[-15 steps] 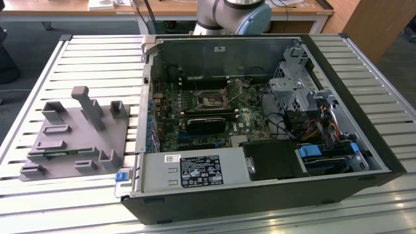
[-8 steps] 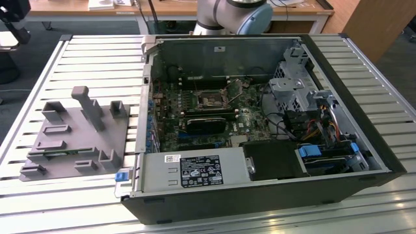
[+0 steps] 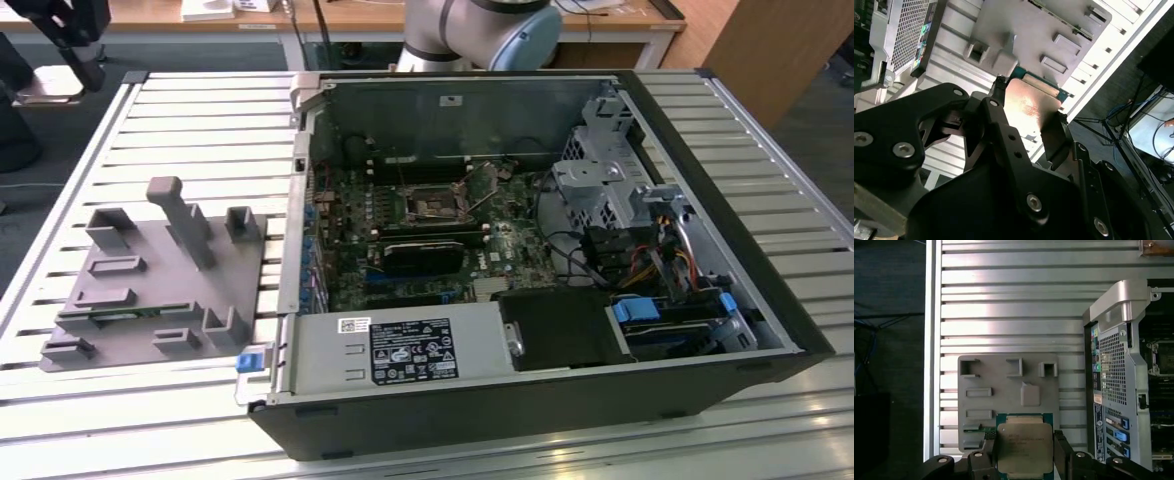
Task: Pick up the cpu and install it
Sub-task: 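Pick up the cpu and move it towards the insertion slot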
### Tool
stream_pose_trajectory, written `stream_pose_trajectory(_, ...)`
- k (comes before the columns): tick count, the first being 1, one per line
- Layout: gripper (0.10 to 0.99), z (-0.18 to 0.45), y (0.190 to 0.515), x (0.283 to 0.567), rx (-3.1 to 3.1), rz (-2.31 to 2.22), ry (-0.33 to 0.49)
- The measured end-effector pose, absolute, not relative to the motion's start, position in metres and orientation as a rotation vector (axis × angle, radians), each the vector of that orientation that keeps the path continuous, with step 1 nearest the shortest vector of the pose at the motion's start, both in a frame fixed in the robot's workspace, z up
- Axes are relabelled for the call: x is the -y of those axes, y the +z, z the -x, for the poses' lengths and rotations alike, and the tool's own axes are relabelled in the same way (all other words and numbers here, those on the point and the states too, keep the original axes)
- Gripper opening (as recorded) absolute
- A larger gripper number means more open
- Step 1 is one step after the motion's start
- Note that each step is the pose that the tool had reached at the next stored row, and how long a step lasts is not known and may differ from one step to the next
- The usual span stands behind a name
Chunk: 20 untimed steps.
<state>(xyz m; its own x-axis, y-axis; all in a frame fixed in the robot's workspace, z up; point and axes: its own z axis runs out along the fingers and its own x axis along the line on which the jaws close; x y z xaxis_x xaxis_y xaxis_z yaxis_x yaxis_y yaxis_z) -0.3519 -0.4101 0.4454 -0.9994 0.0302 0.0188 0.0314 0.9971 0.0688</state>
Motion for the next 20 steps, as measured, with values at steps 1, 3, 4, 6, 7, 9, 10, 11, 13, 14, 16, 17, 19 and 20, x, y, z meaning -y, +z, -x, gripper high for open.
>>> stream_pose_trajectory(1,0.537,0.349,0.445,0.41,3.122,0.048,-0.108)
stream_pose_trajectory(3,0.537,0.346,0.445,0.41,3.122,0.048,-0.108)
stream_pose_trajectory(4,0.537,0.345,0.445,0.41,3.122,0.048,-0.108)
stream_pose_trajectory(6,0.537,0.342,0.445,0.41,3.122,0.048,-0.108)
stream_pose_trajectory(7,0.537,0.34,0.445,0.41,3.122,0.048,-0.108)
stream_pose_trajectory(9,0.537,0.338,0.445,0.41,3.122,0.048,-0.108)
stream_pose_trajectory(10,0.537,0.336,0.445,0.41,3.122,0.048,-0.108)
stream_pose_trajectory(11,0.537,0.335,0.445,0.41,3.122,0.048,-0.108)
stream_pose_trajectory(13,0.537,0.332,0.445,0.41,3.122,0.048,-0.108)
stream_pose_trajectory(14,0.537,0.331,0.445,0.41,3.122,0.048,-0.108)
stream_pose_trajectory(16,0.537,0.328,0.445,0.41,3.122,0.048,-0.108)
stream_pose_trajectory(17,0.537,0.327,0.445,0.41,3.122,0.048,-0.108)
stream_pose_trajectory(19,0.537,0.324,0.445,0.41,3.122,0.048,-0.108)
stream_pose_trajectory(20,0.537,0.323,0.445,0.41,3.122,0.048,-0.108)
